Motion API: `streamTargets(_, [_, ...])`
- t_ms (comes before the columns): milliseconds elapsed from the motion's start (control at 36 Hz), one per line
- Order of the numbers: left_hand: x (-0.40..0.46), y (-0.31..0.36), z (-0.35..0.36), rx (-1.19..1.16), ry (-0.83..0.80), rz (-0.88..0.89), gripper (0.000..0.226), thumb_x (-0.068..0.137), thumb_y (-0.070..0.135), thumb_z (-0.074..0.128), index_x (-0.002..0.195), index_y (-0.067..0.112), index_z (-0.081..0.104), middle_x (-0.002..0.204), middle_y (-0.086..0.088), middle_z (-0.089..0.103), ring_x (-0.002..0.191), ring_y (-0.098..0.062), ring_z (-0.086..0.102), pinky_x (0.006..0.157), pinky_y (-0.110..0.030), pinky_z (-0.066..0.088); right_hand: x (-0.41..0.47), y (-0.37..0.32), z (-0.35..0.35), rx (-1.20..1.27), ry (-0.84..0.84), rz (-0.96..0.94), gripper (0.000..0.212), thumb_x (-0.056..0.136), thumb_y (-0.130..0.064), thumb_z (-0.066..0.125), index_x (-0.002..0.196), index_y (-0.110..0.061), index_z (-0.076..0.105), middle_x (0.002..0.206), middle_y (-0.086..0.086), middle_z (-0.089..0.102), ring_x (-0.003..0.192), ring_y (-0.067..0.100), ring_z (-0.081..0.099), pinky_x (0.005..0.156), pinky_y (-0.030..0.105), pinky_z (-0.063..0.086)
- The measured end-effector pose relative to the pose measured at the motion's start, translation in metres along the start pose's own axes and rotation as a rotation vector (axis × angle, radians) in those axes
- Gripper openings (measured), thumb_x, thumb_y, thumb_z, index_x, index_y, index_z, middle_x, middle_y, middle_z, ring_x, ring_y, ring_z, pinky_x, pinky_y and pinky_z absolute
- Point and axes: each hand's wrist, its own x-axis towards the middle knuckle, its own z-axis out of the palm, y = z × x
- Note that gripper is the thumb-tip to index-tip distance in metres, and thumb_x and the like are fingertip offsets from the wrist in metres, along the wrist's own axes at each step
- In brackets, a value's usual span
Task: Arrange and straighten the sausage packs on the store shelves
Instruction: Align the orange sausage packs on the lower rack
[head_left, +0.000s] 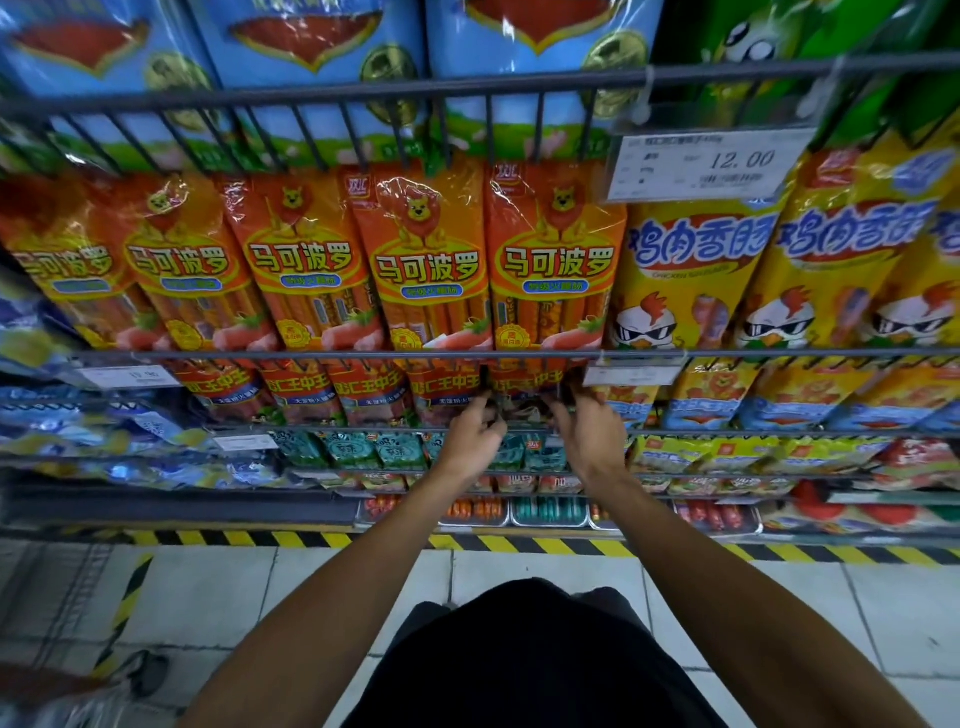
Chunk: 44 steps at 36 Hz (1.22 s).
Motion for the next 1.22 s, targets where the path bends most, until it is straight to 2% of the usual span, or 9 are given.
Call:
streamTargets(139, [0.007, -0.008, 0.004, 0.098, -0.127, -0.046, 0.067, 0.106, 0.019, 0.051, 0.163, 0.017, 0.016, 0.162, -0.004, 0.035, 0.138, -0.023, 0.046, 0.106, -0.034, 0.04, 0.002, 0.003, -0.001, -0.064, -0.087, 0.03, 0.036, 0.103, -0.041, 0.052, 0.109, -0.007, 0.062, 0.087, 0.018, 0.07, 0.08, 0.039, 0.068, 0.064, 0.04, 0.051])
streamTargets(333, [0.011, -0.013, 0.007, 0.109, -0.118, -0.037, 0.066, 0.104, 0.024, 0.053, 0.162, 0.022, 0.02, 0.163, -0.005, 0.033, 0.148, -0.027, 0.035, 0.12, -0.049, 0.033, 0.001, 0.0, -0.001, -0.026, -0.132, 0.075, 0.035, 0.105, -0.038, 0.049, 0.109, -0.004, 0.057, 0.088, 0.019, 0.067, 0.084, 0.04, 0.066, 0.064, 0.04, 0.048])
streamTargets(472, [0.008, -0.015, 0.01, 0.111, -0.108, -0.016, 0.065, 0.105, 0.021, 0.052, 0.162, 0.02, 0.021, 0.163, -0.006, 0.033, 0.144, -0.025, 0.039, 0.119, -0.045, 0.036, -0.008, 0.002, 0.004, 0.132, -0.074, 0.063, 0.025, 0.105, -0.029, 0.053, 0.11, -0.005, 0.058, 0.074, 0.007, 0.058, 0.07, 0.035, 0.065, 0.056, 0.032, 0.038])
streamTargets(611, [-0.001, -0.011, 0.009, 0.122, -0.068, 0.04, 0.059, 0.107, 0.02, 0.049, 0.161, 0.018, 0.024, 0.162, -0.006, 0.035, 0.121, -0.014, 0.055, 0.092, -0.026, 0.043, -0.013, 0.002, 0.005, 0.208, -0.021, 0.049, 0.024, 0.105, -0.027, 0.054, 0.102, -0.004, 0.06, 0.065, -0.001, 0.053, 0.052, 0.023, 0.053, 0.047, 0.031, 0.03])
streamTargets(806, [0.003, -0.004, 0.01, 0.155, -0.107, -0.043, 0.065, 0.108, 0.021, 0.045, 0.163, 0.022, 0.012, 0.168, -0.005, 0.022, 0.067, -0.011, 0.053, 0.062, -0.028, 0.045, 0.003, 0.005, 0.002, 0.136, -0.144, 0.06, 0.027, 0.105, -0.03, 0.052, 0.107, -0.004, 0.059, 0.082, 0.017, 0.067, 0.074, 0.038, 0.065, 0.062, 0.044, 0.053])
streamTargets(944, [-0.003, 0.002, 0.008, 0.177, -0.113, -0.024, 0.065, 0.108, 0.022, 0.045, 0.163, 0.019, 0.01, 0.168, -0.006, 0.02, 0.102, -0.012, 0.057, 0.084, -0.028, 0.042, -0.008, 0.007, 0.004, 0.182, -0.168, 0.032, 0.029, 0.104, -0.025, 0.055, 0.124, -0.003, 0.054, 0.096, 0.018, 0.07, 0.086, 0.039, 0.068, 0.063, 0.036, 0.049])
streamTargets(1083, [-0.011, -0.006, 0.005, 0.203, -0.111, 0.042, 0.067, 0.108, 0.022, 0.049, 0.163, 0.022, 0.012, 0.17, -0.003, 0.014, 0.119, -0.015, 0.056, 0.086, -0.022, 0.043, -0.036, 0.017, 0.009, 0.296, -0.193, 0.026, 0.063, 0.1, -0.03, 0.061, 0.153, -0.007, 0.036, 0.149, 0.011, 0.052, 0.133, 0.027, 0.054, 0.105, 0.04, 0.049])
streamTargets(1167, [-0.024, -0.017, -0.003, 0.154, -0.039, 0.118, 0.064, 0.106, 0.017, 0.053, 0.161, 0.024, 0.022, 0.168, -0.001, 0.02, 0.145, -0.022, 0.039, 0.114, -0.035, 0.04, -0.051, 0.028, 0.007, 0.374, -0.161, 0.003, 0.055, 0.101, -0.023, 0.061, 0.152, -0.013, 0.043, 0.152, 0.006, 0.048, 0.138, 0.022, 0.048, 0.113, 0.044, 0.044])
streamTargets(1222, [-0.03, -0.03, -0.011, 0.103, 0.026, 0.136, 0.064, 0.104, 0.013, 0.054, 0.16, 0.024, 0.025, 0.165, 0.0, 0.027, 0.15, -0.023, 0.031, 0.119, -0.042, 0.037, -0.058, 0.031, 0.007, 0.402, -0.139, -0.03, 0.048, 0.1, -0.018, 0.061, 0.147, -0.016, 0.05, 0.147, 0.002, 0.053, 0.134, 0.02, 0.05, 0.111, 0.047, 0.046])
